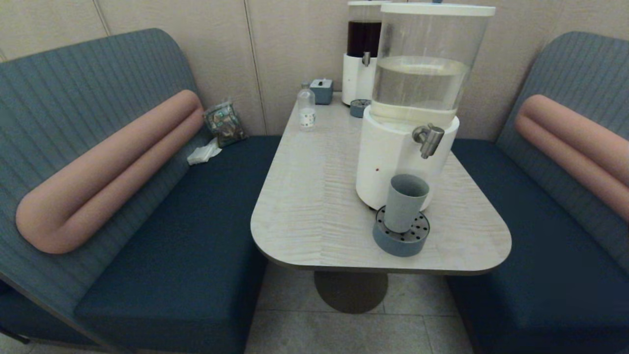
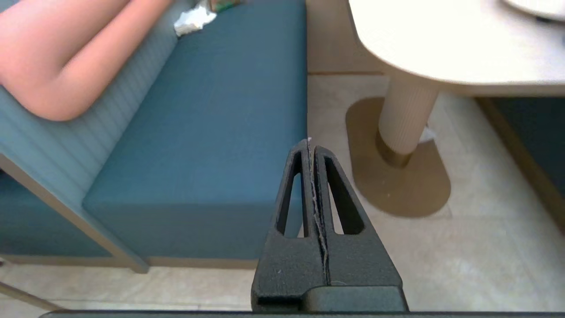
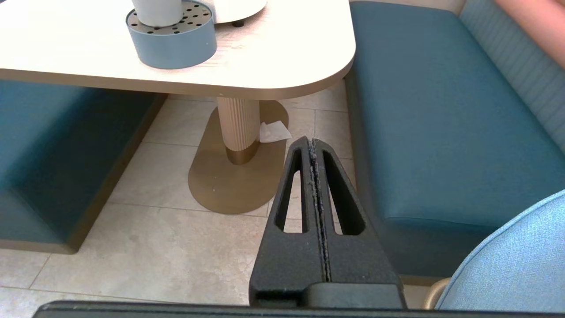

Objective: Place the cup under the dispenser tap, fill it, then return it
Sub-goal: Turn on the faucet

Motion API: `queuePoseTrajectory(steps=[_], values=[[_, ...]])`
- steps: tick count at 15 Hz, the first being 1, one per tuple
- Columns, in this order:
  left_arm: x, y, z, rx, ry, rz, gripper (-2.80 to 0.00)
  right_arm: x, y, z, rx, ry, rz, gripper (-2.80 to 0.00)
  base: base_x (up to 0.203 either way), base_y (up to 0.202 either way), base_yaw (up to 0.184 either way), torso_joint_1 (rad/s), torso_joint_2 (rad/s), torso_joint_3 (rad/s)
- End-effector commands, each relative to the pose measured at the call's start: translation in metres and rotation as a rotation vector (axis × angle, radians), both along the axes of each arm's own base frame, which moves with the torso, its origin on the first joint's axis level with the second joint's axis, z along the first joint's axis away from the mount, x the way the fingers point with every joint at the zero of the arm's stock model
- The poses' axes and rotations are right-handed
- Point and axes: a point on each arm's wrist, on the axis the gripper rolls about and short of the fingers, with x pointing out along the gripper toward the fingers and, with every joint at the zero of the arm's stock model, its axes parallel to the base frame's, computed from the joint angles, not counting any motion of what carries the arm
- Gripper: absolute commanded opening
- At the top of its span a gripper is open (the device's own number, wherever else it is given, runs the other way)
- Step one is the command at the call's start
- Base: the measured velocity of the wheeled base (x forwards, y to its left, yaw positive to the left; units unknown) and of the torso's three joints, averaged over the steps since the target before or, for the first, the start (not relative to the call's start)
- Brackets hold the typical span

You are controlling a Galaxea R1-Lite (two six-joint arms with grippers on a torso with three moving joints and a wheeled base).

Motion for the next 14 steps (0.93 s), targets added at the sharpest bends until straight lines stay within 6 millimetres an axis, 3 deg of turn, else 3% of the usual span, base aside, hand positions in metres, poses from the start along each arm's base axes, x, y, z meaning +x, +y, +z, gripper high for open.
queuePoseTrajectory(steps=[1,14], values=[[0.0004,0.0,-0.0005,-0.005,-0.002,0.0,-2.8,0.0001,0.0,0.0,-0.001,0.001,0.0,-2.8,0.0,0.0,0.0,0.0,0.0,0.0],[0.0005,0.0,-0.0009,-0.006,-0.001,0.0,-2.8,0.0,0.0,0.0,-0.002,0.0,0.0,-2.8,0.0,0.0,0.0,0.0,0.0,0.0]])
